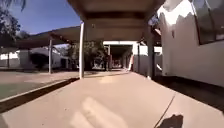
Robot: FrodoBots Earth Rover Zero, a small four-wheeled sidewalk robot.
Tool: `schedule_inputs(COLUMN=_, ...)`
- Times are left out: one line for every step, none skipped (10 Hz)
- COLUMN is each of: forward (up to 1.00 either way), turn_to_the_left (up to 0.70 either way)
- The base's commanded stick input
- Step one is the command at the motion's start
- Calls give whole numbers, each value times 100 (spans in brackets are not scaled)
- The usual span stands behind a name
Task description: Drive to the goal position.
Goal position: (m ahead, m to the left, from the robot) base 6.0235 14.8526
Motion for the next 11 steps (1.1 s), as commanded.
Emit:
schedule_inputs(forward=70, turn_to_the_left=0)
schedule_inputs(forward=70, turn_to_the_left=0)
schedule_inputs(forward=70, turn_to_the_left=0)
schedule_inputs(forward=70, turn_to_the_left=0)
schedule_inputs(forward=70, turn_to_the_left=0)
schedule_inputs(forward=70, turn_to_the_left=0)
schedule_inputs(forward=70, turn_to_the_left=0)
schedule_inputs(forward=70, turn_to_the_left=0)
schedule_inputs(forward=70, turn_to_the_left=0)
schedule_inputs(forward=70, turn_to_the_left=0)
schedule_inputs(forward=70, turn_to_the_left=0)
